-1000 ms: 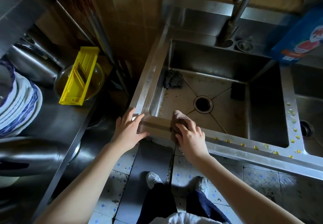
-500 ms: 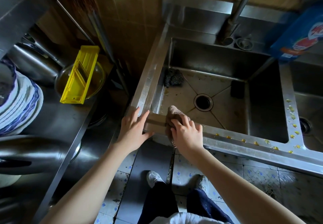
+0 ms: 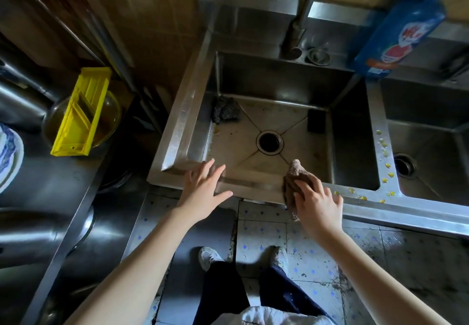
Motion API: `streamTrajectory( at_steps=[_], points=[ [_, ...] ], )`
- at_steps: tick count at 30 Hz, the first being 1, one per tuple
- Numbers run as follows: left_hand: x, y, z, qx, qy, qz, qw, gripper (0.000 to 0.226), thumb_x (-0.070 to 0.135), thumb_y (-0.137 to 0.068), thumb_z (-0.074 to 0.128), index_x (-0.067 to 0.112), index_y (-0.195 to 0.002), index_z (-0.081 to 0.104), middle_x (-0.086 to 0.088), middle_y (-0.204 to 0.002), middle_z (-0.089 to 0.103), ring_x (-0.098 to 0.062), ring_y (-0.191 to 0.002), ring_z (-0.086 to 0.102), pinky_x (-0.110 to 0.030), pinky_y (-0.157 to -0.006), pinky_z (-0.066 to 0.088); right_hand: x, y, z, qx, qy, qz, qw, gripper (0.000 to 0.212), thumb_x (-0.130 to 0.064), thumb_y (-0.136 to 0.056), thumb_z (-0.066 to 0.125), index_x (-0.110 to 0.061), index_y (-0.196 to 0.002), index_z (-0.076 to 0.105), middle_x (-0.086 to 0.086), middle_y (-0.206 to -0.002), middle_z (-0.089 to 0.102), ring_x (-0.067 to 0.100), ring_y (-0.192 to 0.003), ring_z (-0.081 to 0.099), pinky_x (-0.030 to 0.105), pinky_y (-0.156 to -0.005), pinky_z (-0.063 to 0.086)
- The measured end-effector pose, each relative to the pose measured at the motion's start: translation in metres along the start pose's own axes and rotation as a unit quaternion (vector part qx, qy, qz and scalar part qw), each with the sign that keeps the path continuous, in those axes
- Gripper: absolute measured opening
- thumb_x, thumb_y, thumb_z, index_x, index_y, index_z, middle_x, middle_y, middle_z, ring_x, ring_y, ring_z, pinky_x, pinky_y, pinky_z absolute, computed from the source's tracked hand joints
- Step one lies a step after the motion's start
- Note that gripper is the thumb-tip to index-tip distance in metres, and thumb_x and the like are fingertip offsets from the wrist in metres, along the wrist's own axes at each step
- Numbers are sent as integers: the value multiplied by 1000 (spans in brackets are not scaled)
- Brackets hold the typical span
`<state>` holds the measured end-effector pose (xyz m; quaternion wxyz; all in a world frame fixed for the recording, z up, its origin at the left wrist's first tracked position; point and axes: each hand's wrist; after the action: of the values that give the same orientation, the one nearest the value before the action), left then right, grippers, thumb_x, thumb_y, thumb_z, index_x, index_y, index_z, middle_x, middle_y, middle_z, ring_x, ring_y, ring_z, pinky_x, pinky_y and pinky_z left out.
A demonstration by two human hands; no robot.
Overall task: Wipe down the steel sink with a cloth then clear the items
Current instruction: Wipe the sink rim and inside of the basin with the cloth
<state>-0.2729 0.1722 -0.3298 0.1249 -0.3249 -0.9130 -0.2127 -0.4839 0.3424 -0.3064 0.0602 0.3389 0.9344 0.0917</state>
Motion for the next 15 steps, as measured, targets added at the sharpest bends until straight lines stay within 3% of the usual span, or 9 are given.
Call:
streamTrajectory(
  at_steps=[8,15],
  points=[
    [32,-6,19,-3,-1,4,1000,71,58,-86,49,31,-146,21,2,-158,4,-31,-142,18,-53,-115,3,11,-4,4,2,-15,12,1000,35,-27,-93,47,-25,-127,57,6,-139,45,32,-112,51,42,-91,38],
    [41,-5,19,23,-9,-14,1000,72,51,-86,56,27,-146,23,-2,-157,9,-29,-140,21,-53,-114,10,-32,-9,6,-18,-41,-75,996,37,-30,-93,43,-23,-127,56,6,-137,47,34,-115,48,41,-91,37]
  ],
)
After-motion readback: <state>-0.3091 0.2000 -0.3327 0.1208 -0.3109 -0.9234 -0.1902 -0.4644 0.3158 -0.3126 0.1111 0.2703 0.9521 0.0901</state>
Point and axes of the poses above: each hand's wrist, its own y-axis away from the middle knuckle, its own z-axis out of the palm, x = y × z
